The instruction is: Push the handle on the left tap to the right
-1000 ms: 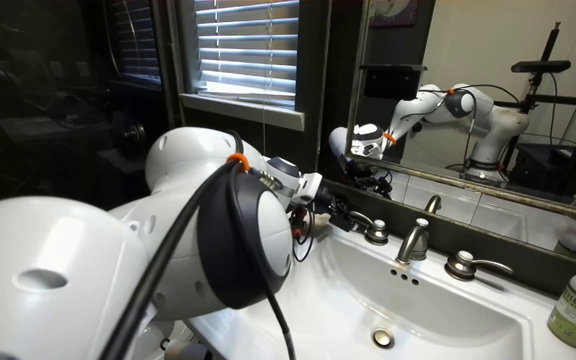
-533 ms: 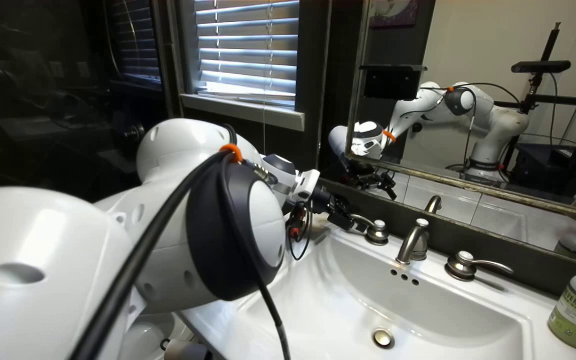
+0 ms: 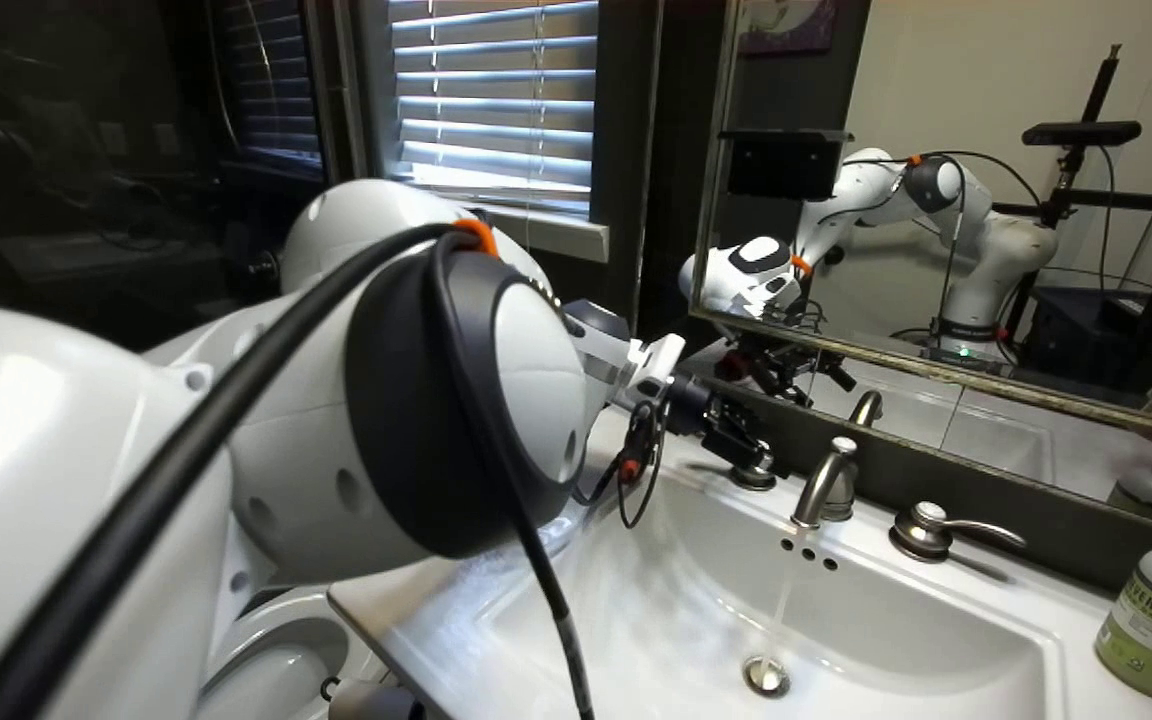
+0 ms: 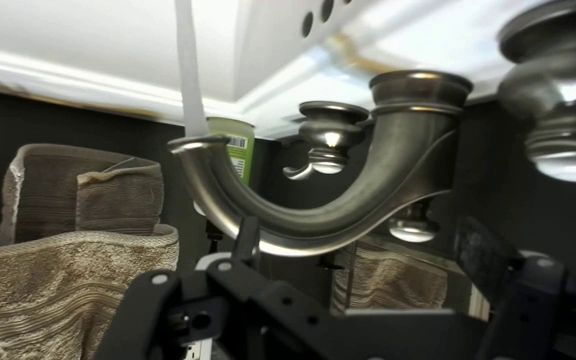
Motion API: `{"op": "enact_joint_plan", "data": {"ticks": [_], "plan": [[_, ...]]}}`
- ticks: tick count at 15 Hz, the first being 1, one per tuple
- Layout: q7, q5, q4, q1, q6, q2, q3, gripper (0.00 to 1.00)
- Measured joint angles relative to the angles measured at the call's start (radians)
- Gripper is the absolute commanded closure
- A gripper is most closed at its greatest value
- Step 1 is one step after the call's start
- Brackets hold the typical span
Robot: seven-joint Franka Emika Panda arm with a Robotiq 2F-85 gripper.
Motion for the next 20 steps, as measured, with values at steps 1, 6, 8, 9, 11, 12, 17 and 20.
{"op": "enact_joint_plan", "data": {"ticks": [1,6,8,9,11,12,17,20], "plan": [[0.000,0.000,-0.025,0.000,0.000,-0.015,-0.005,0.00],[0.001,0.001,-0.135,0.018,0.047,-0.093,0.002,0.00],[0.008,0.001,-0.176,0.036,0.087,-0.125,0.009,0.00],[0.011,0.001,-0.195,0.048,0.106,-0.141,0.013,0.00],[0.013,0.001,-0.230,0.068,0.140,-0.170,0.019,0.00],[0.014,0.001,-0.245,0.077,0.155,-0.183,0.022,0.00],[0.011,0.005,-0.301,0.105,0.186,-0.242,0.045,0.00],[-0.002,0.011,-0.317,0.113,0.186,-0.270,0.057,0.00]]}}
